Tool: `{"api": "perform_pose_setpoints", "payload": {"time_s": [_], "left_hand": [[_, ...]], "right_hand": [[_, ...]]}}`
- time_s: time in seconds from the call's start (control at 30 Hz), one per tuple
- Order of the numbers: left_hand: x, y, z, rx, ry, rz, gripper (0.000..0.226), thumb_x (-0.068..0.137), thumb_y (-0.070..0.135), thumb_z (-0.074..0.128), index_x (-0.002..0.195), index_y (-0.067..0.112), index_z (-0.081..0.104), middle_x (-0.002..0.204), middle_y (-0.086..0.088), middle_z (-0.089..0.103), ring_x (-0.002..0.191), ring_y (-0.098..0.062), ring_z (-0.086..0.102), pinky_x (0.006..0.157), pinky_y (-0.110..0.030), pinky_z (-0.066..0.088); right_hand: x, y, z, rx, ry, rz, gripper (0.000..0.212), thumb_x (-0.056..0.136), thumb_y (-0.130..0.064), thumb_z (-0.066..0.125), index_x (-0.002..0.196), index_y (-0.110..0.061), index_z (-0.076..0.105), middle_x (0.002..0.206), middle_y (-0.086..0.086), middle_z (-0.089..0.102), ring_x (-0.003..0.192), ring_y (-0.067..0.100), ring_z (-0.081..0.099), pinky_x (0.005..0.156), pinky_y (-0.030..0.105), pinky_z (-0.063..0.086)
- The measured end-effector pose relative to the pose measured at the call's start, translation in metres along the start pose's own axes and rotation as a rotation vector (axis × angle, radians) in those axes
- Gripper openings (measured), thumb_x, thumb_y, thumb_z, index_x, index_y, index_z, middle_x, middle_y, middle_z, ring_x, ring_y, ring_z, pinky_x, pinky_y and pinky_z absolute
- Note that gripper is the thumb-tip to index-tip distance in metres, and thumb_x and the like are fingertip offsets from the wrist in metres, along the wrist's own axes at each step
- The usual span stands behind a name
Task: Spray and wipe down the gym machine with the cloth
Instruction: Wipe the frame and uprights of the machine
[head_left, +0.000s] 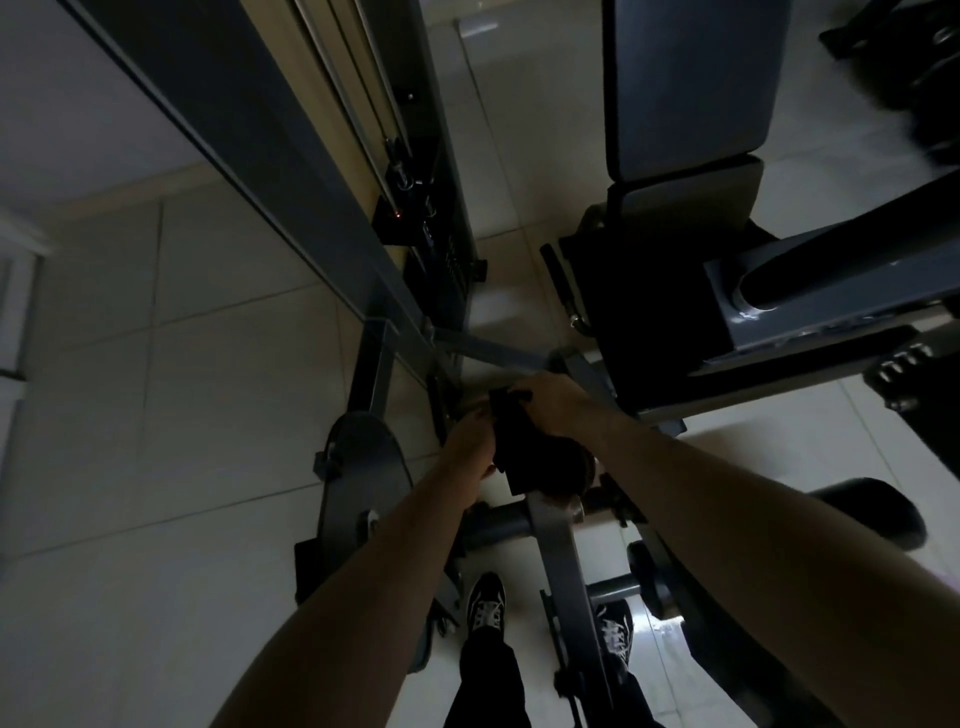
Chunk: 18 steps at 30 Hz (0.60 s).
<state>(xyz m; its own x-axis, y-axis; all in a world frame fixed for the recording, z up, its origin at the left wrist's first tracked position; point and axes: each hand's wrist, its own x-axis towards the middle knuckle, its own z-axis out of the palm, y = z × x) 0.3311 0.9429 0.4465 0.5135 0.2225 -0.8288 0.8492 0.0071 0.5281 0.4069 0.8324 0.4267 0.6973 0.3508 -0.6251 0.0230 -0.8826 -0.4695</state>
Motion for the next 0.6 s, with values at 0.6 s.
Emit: {"api": "perform_pose_setpoints", "payload": {"time_s": [0.6], "left_hand": [[-0.017, -0.012, 0.019, -0.260, 0.024, -0.015, 0.050, 0.108, 0.046, 0.036, 0.152, 0.023, 0.039, 0.138, -0.011, 0.058, 0.115, -0.027, 0.061, 0.089, -0.041, 0.055]], "right_hand": [[-0.039, 0.011, 0.002, -0.103, 0.039, -0.114, 0.033, 0.102, -0.023, 0.051, 0.128, -0.003, 0.055, 0.131, 0.013, 0.055, 0.117, 0.027, 0.055, 0.086, 0.023, 0.041]]}}
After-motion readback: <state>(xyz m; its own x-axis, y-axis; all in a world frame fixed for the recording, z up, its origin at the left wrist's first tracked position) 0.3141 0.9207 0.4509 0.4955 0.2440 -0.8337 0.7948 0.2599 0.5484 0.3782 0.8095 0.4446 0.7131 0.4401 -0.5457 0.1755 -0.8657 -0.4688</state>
